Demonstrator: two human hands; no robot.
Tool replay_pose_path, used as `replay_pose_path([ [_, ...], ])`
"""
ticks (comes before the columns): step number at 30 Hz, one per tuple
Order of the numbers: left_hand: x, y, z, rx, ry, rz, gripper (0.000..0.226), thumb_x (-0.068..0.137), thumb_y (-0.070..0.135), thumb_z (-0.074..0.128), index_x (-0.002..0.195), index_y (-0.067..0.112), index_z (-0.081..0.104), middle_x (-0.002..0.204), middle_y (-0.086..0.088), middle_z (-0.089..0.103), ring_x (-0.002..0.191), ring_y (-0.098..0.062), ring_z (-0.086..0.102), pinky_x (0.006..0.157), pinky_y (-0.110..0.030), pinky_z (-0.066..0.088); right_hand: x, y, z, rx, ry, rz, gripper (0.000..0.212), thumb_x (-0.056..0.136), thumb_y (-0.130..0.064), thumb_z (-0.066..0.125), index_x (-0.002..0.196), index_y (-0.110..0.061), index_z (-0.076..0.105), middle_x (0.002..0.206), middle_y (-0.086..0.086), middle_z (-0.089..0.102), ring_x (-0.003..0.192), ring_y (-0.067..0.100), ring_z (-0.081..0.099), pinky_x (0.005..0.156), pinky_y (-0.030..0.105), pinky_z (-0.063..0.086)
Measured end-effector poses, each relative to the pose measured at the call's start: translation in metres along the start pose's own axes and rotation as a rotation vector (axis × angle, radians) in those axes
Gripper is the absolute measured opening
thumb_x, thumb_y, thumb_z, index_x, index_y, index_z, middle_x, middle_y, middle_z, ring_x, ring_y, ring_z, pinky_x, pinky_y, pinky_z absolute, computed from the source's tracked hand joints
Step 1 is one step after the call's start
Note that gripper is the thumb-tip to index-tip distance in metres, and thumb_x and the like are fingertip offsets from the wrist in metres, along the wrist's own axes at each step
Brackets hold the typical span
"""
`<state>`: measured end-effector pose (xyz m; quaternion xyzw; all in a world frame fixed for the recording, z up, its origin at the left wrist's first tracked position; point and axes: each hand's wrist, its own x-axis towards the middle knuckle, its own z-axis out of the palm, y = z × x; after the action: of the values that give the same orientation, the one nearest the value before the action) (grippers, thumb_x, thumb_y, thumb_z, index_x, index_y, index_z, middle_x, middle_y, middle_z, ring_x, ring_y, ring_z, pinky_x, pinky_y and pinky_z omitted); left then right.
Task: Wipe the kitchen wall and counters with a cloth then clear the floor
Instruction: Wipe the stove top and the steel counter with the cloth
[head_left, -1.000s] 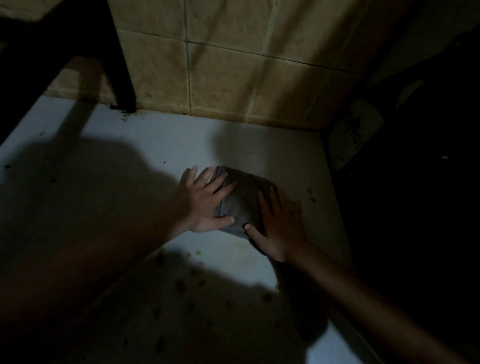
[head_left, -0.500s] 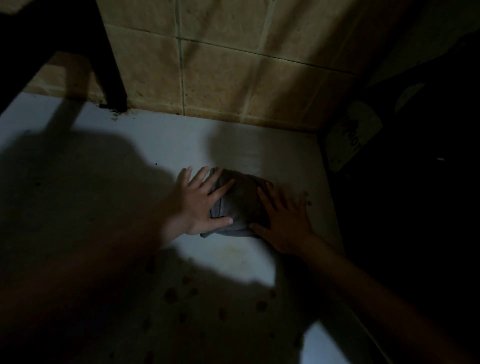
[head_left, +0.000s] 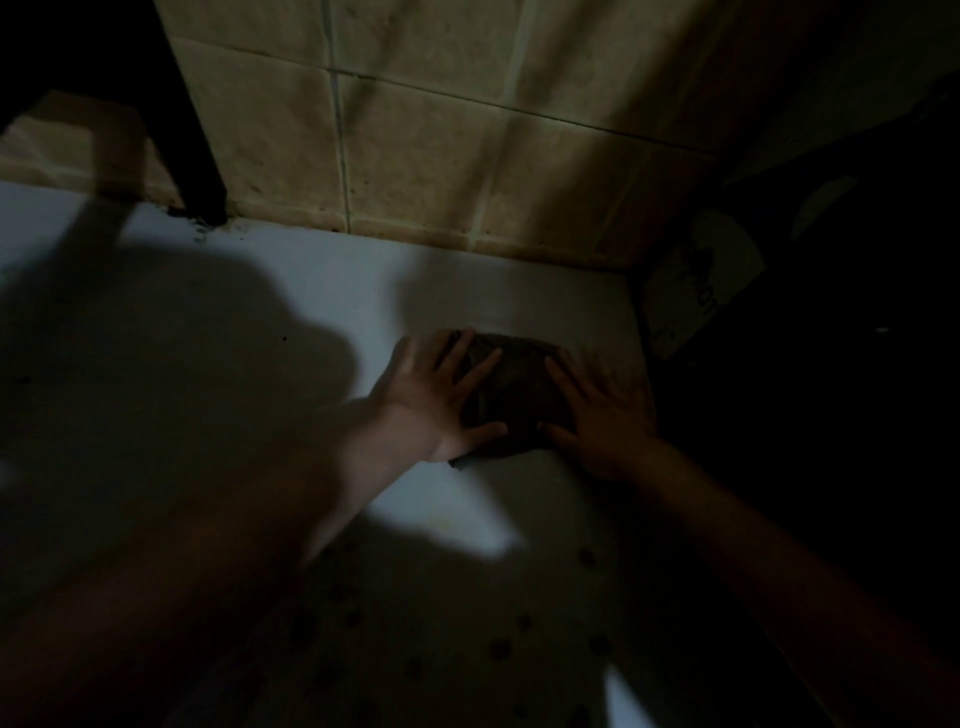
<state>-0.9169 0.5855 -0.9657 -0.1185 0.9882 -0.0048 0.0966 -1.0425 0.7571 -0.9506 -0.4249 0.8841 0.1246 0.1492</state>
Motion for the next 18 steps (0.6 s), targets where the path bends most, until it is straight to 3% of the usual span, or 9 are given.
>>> replay_pose_path([
  [2, 0.009, 0.009, -0.002, 0.002, -0.018, 0.021, 0.084, 0.081, 0.079, 0.012, 0.145, 0.035, -0.018, 0.157, -0.005, -0.016, 0.145, -0.028, -0.01, 0.114, -0.052, 0.002, -0.002, 0.012, 0.002, -0.036, 0.005, 0.028, 0.085, 0.08, -0.07, 0.016, 0.149, -0.03, -0.012, 0.159, -0.004, -0.014, 0.146, 0.027, -0.013, 0.114, 0.052, -0.006],
  [6, 0.025, 0.028, -0.006, -0.088, -0.044, 0.072, 0.082, 0.082, 0.077, 0.018, 0.145, 0.037, -0.016, 0.157, -0.006, -0.017, 0.145, -0.029, -0.013, 0.114, -0.05, -0.007, -0.009, 0.03, 0.007, -0.018, -0.017, 0.087, 0.079, 0.091, -0.064, 0.028, 0.148, -0.03, -0.015, 0.158, -0.006, -0.017, 0.145, 0.025, -0.016, 0.113, 0.055, -0.01],
  [18, 0.026, 0.053, -0.01, -0.074, -0.014, 0.218, 0.077, 0.086, 0.071, 0.024, 0.147, 0.038, -0.008, 0.158, -0.006, -0.01, 0.145, -0.031, -0.01, 0.114, -0.051, -0.008, -0.057, 0.032, 0.023, 0.129, -0.043, 0.229, 0.085, 0.089, -0.065, 0.034, 0.149, -0.029, -0.013, 0.158, -0.007, -0.018, 0.145, 0.025, -0.018, 0.113, 0.052, -0.01],
])
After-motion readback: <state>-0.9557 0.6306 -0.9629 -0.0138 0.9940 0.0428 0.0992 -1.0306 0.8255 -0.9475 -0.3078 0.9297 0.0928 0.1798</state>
